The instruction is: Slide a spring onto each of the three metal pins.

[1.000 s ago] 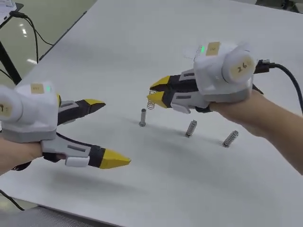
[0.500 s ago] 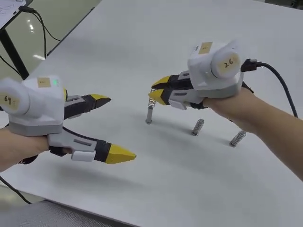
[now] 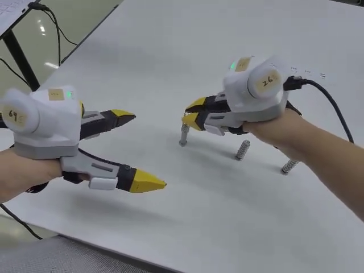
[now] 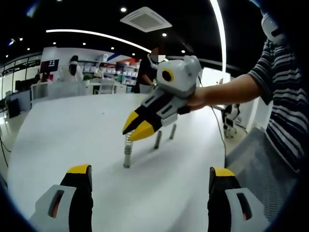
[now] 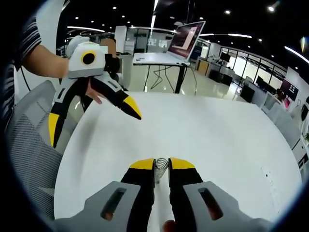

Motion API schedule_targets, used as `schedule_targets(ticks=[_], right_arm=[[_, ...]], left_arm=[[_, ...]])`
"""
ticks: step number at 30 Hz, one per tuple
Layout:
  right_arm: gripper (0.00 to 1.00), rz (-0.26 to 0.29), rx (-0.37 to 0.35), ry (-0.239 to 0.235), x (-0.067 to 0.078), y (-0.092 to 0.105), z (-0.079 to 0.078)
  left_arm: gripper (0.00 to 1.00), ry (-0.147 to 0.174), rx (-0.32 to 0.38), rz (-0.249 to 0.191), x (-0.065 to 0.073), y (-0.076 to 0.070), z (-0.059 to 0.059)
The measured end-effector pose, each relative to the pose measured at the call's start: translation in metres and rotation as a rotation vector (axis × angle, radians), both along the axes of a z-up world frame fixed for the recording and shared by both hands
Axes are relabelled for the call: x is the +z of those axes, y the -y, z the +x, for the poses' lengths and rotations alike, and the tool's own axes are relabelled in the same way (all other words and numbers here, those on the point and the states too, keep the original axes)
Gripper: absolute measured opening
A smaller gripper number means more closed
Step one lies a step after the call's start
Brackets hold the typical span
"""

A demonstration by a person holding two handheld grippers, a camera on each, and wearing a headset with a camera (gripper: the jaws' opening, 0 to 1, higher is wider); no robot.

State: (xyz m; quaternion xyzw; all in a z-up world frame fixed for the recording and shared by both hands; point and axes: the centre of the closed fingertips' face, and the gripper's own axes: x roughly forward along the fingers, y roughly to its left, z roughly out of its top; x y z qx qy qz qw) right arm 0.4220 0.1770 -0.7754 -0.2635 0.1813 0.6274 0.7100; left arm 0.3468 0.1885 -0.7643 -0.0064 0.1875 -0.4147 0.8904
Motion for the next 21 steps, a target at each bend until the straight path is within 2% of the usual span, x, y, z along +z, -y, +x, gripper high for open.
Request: schedule_targets(ticks=[4,7,16,17,18,21], right_arm=[[0.08,-0.022,-0.013,-0.005,-0.012,-0.002,0.001],[0.08,-0.051,0.001,0.011,-0.021,-0.002,-0.002],[0.08,-0.101,0.009,0.018,-0.045,0.002,-0.005],[0.08,-0.063,0.004,0.027,-0.041,-0.001,-0.002],[0.08,-0.075,-0.011,0.004,-0.042,0.001,-0.001],[0.11,-0.071,-0.017,0.008,-0.041,0.001,0.001]], left_arm=[[0.98,0.0,-0.001,0.002,-0.001,0.001,0.0],[0.98,0.001,0.0,-0.001,0.0,0.002,0.001],[0.97,0.0,-0.001,-0.003,-0.001,0.003,0.001],[0.97,0.001,-0.001,-0.005,-0.001,0.004,0.001],[0.97,0.001,0.0,-0.006,0.0,0.004,0.001],[0.97,0.001,-0.003,-0.009,0.001,0.006,0.004]])
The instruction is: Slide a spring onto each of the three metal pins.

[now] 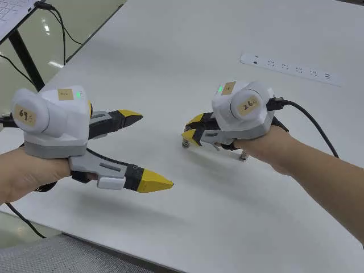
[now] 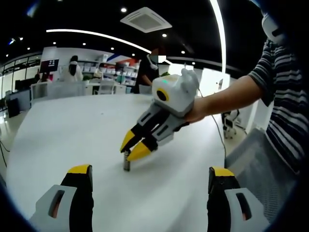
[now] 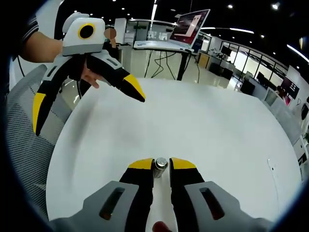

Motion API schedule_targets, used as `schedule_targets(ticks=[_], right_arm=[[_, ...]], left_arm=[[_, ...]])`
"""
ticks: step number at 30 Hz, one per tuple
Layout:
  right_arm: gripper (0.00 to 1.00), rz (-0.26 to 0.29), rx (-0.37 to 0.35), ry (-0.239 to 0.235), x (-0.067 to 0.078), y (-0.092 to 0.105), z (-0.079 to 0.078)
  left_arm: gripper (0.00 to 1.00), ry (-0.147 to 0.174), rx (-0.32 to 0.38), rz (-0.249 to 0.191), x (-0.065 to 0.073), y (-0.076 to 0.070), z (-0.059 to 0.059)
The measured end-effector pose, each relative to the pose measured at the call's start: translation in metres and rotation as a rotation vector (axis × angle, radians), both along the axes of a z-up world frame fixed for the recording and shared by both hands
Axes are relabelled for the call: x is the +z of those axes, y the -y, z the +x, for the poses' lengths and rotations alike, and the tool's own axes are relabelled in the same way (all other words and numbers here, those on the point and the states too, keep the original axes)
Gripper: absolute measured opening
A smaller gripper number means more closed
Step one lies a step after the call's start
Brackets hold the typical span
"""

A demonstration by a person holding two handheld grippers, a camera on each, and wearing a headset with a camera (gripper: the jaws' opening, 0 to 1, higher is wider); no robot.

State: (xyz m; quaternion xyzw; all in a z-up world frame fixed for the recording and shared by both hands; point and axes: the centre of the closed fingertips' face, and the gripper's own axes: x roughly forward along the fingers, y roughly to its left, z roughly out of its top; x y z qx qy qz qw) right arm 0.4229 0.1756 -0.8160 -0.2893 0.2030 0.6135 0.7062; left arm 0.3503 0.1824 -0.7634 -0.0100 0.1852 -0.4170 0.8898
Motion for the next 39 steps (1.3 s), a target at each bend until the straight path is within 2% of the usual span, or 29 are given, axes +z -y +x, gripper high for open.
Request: schedule_targets(ticks=[3,6,8,12,22,26,33,39], right_arm=[[0.21,0.035,-0.016,0.01,0.011,0.0,0.002],[0.22,0.08,-0.035,0.01,0.029,0.003,0.0],[0.23,0.103,-0.037,0.012,0.035,0.007,-0.001],[0.24,0.151,-0.054,0.011,0.05,0.02,-0.005],[0.36,0.245,-0.135,0.009,0.074,0.06,-0.014],[0.4,0.281,-0.164,-0.002,0.08,0.075,-0.019],[0.46,0.32,-0.224,-0.012,0.083,0.106,-0.023],[0.52,0.334,-0.275,-0.011,0.083,0.135,-0.029]], left_arm=[[0.97,0.003,-0.003,-0.002,0.003,0.003,0.003],[0.97,0.008,-0.008,-0.002,0.006,0.008,0.006],[0.97,0.011,-0.011,-0.002,0.009,0.01,0.007],[0.96,0.018,-0.008,-0.008,0.013,0.013,0.011],[0.95,0.028,-0.004,-0.014,0.022,0.022,0.015],[0.95,0.032,-0.009,-0.014,0.025,0.027,0.016],[0.96,0.045,-0.01,-0.008,0.033,0.032,0.017],[0.97,0.047,-0.006,0.002,0.033,0.033,0.016]])
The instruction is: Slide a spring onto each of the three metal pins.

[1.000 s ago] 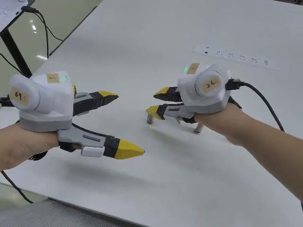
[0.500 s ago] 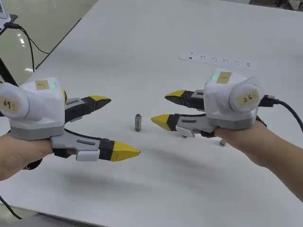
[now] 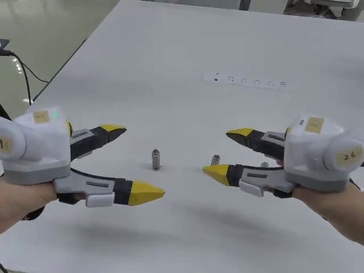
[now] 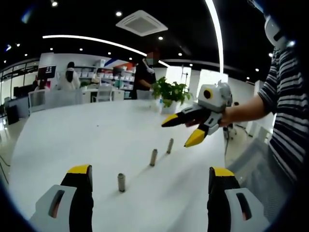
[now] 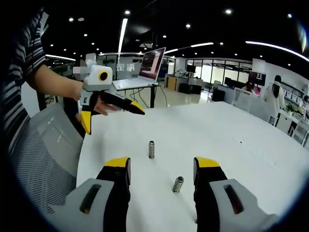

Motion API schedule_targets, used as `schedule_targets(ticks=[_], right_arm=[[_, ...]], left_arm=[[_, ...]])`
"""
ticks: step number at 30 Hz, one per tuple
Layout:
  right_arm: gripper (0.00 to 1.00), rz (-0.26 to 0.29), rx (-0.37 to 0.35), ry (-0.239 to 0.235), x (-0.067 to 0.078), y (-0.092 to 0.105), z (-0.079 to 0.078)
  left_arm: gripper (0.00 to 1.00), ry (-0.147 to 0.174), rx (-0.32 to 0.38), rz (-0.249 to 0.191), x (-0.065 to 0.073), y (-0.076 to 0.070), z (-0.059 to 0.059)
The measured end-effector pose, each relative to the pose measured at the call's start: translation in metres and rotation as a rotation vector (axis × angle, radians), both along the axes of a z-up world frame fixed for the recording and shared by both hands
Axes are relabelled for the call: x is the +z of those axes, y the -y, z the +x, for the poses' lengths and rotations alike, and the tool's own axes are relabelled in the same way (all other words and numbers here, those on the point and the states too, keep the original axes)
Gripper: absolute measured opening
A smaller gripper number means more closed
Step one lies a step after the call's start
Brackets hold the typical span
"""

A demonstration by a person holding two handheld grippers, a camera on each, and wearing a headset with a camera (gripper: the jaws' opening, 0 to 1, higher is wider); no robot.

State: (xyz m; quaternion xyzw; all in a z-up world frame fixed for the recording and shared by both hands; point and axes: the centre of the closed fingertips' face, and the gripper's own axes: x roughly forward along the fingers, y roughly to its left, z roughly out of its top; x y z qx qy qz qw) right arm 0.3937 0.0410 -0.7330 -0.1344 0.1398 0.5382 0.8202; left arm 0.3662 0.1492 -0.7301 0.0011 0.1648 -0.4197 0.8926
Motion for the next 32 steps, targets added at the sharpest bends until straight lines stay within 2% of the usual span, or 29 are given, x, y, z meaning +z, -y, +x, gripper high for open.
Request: schedule_targets(ticks=[7,12,16,21,25,32], right_arm=[[0.66,0.002,-0.066,0.015,-0.002,0.033,-0.008],[0.75,0.01,-0.137,0.001,-0.011,0.058,-0.01],[0.79,0.026,-0.188,-0.031,-0.02,0.077,-0.016],[0.84,0.031,-0.237,-0.044,-0.027,0.095,-0.021],[0.89,0.012,-0.264,-0.035,-0.033,0.106,-0.024],[0.97,0.031,-0.33,-0.06,-0.042,0.121,-0.026]], left_arm=[[0.98,0.0,0.008,-0.002,0.0,0.002,-0.004],[0.98,0.003,0.017,0.003,-0.002,0.001,-0.006],[0.97,0.007,0.022,0.008,-0.004,0.0,-0.01],[0.98,0.007,0.046,0.013,-0.008,-0.007,-0.012],[0.98,0.004,0.06,0.021,-0.011,-0.011,-0.016],[0.98,-0.003,0.093,0.025,-0.017,-0.018,-0.023]])
